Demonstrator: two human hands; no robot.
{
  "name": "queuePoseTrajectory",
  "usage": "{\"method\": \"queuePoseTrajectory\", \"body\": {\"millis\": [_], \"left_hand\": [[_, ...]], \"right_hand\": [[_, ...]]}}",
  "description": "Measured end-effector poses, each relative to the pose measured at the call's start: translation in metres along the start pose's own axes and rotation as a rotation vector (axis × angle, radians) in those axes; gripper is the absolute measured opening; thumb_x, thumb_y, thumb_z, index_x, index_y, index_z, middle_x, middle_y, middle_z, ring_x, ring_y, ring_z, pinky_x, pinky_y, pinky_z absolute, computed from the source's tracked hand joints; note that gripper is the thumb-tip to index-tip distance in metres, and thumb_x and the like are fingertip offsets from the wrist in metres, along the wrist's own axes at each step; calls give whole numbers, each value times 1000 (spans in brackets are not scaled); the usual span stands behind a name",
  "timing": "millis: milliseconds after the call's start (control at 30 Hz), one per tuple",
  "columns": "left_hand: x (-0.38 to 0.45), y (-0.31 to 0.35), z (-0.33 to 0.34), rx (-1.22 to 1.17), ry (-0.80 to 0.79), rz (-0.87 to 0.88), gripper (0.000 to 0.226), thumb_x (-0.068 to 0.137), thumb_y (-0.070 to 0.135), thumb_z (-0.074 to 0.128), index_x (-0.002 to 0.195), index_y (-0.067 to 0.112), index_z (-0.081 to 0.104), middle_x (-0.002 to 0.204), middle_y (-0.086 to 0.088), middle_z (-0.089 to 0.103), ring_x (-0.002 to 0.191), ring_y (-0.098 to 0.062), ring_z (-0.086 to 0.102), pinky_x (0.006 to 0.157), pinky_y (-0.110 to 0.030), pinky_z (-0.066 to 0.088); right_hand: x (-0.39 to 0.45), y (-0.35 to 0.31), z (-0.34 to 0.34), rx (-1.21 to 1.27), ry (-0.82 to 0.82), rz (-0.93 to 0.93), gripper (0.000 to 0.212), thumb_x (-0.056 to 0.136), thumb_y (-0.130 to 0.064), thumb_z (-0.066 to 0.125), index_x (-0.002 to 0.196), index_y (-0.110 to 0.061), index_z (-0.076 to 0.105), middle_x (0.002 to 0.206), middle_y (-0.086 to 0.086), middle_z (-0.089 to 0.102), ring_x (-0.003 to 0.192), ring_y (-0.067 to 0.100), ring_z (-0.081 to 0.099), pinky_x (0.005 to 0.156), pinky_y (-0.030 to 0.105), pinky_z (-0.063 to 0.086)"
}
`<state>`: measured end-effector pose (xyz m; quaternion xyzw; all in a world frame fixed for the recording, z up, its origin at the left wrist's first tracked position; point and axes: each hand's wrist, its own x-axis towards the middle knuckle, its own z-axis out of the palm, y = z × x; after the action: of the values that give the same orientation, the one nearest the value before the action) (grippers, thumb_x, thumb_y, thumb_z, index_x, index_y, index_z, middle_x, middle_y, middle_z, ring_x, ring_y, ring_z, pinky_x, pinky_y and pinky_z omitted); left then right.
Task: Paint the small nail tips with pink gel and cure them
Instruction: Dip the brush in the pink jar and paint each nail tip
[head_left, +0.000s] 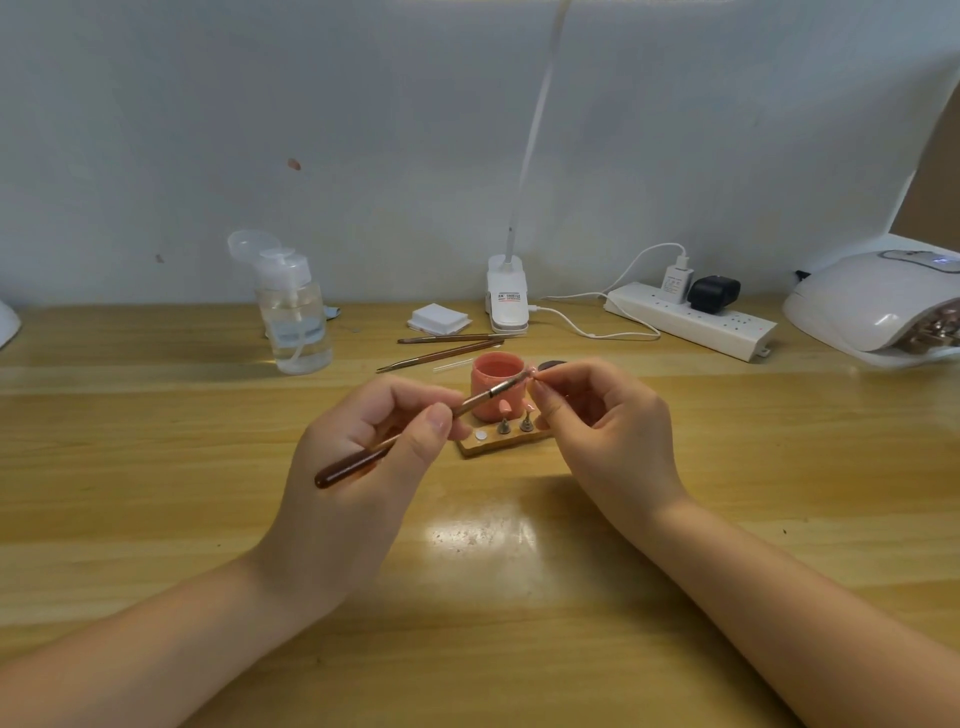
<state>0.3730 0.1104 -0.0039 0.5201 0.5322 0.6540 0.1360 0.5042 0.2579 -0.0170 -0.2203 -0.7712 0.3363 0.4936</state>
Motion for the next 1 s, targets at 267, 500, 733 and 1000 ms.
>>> {"method": "queuePoseTrajectory", "body": {"millis": [267,500,733,1000], "left_hand": [[1,0,-2,-21,45,20,20,85,37,57,95,25,71,88,-3,73,88,-17,70,77,-21,52],[0,0,1,11,-15,16,18,88,34,63,98,21,70,90,-2,74,90,-18,70,78,-22,52],[-1,2,-1,67,27,77,21,87,37,56,97,24,69,89,2,74,89,-18,69,77,-26,54],[-3,2,3,179,-8,128,22,87,35,58,105,27,67,94,13,73,92,-8,68,75,-14,51]], "right_hand": [[0,0,0,-2,-6,8,12,85,-8,70,95,-15,70,78,-3,70,69,15,66,65,42,56],[-1,0,1,6,-1,6,12,85,-8,70,93,-16,70,79,-2,70,70,19,66,65,44,55],[0,1,0,1,10,12,10,85,-9,71,92,-16,71,77,-3,70,68,18,66,65,45,54],[-1,-3,1,2,6,23,13,85,-10,70,92,-21,69,78,-5,70,70,12,67,67,38,57]]}}
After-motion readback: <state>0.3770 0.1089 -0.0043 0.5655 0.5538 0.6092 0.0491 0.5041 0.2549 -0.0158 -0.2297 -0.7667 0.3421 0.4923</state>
